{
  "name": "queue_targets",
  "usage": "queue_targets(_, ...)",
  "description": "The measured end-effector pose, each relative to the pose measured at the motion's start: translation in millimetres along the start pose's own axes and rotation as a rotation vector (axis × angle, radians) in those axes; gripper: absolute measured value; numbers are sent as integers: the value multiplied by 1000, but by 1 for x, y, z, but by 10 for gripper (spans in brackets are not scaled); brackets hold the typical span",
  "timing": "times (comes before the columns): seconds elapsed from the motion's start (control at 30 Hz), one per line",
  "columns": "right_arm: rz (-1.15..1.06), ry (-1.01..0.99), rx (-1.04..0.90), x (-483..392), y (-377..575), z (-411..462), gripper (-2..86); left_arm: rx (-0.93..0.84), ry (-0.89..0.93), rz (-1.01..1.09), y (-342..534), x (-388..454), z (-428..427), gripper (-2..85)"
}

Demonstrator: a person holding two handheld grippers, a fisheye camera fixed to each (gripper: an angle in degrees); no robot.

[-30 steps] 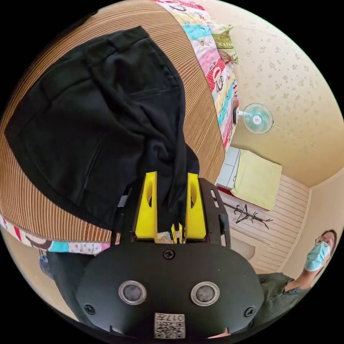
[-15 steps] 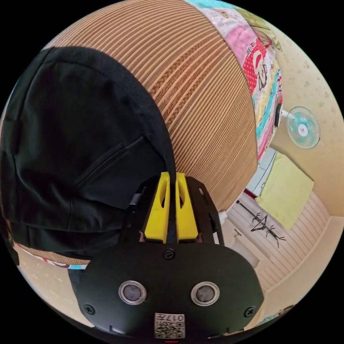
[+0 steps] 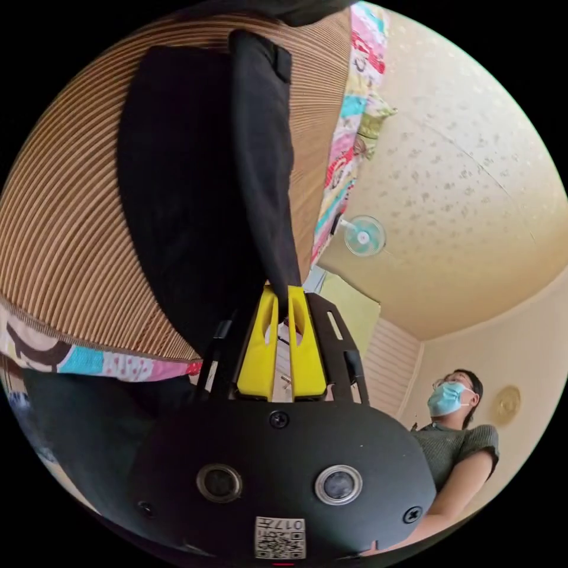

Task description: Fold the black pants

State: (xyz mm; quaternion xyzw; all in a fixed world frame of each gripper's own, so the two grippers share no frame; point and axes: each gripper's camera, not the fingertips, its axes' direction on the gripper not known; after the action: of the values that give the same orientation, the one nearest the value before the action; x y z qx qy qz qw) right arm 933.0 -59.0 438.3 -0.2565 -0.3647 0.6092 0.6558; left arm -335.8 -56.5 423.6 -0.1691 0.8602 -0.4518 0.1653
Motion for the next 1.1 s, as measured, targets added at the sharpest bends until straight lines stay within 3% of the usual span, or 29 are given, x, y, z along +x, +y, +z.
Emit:
queue_targets(0.13, -78, 153, -155, -12, 1, 40, 142, 31, 22, -51, 1, -15, 4, 40)
queue_targets(0.33, -160, 406, -219, -13, 20, 87, 78, 22, -48, -51, -10, 4, -1, 64)
queue_targets(0.43, -183, 340, -190, -10, 27, 96, 71, -7, -83, -28, -5, 20, -2, 36)
queue_targets(0.57, -189, 127, -158, -14, 36, 98, 32, -40, 83, 9, 8, 46, 3, 15)
queue_targets(0.73, -471, -75, -252, -130, 81, 111, 16, -96, 170, 167, 13, 115, 11, 10)
queue_targets(0.87, -873, -10, -372, -248, 135, 109, 12, -276, 37, 366, 23, 186, 38, 15)
queue_targets(0.93, -1092, 121, -429, -295, 173, 99, 11, -330, 0, 424, 34, 200, 48, 19)
queue_targets(1.0, -1173, 294, -432, -300, 188, 90, 10, -364, -44, 411, 44, 196, 55, 23)
queue_targets(1.1, -1060, 502, -387, -254, 175, 70, 10, -387, -236, 306, 57, 162, 66, 31)
